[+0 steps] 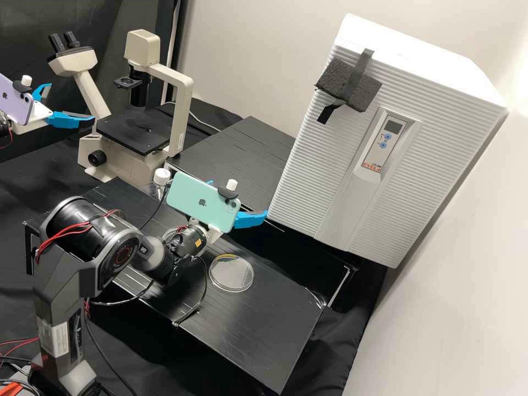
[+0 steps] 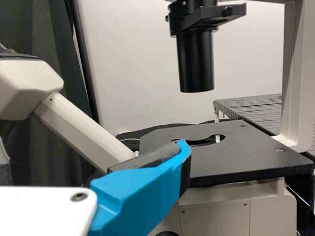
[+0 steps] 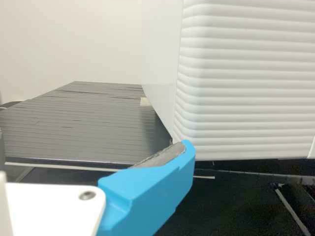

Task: Close the petri dish lid.

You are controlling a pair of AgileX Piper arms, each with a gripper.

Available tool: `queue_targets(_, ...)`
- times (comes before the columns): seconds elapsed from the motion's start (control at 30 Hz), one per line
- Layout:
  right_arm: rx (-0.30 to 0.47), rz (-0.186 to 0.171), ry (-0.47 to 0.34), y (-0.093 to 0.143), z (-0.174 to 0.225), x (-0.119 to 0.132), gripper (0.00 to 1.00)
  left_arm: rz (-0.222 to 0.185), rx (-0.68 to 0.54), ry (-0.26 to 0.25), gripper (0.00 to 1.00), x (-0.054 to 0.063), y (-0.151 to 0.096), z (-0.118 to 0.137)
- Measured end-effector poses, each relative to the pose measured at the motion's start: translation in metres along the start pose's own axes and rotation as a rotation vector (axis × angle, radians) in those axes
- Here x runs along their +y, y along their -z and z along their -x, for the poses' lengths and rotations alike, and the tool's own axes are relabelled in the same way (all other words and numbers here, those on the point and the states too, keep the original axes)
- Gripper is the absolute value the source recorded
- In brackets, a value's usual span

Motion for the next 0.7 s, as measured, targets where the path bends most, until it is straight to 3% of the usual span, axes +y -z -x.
queue_targets(0.37,-0.008,0.006,-0.008,-0.005,0.007,0.002,1.0,0.0,0.0,0.0,1.0,0.0,0.0,0.0)
queue_targets(0.7,-0.009,-0.051,-0.125,-0.026,0.054,0.023,1.0,0.0,0.0,0.0,1.0,0.0,0.0,0.0)
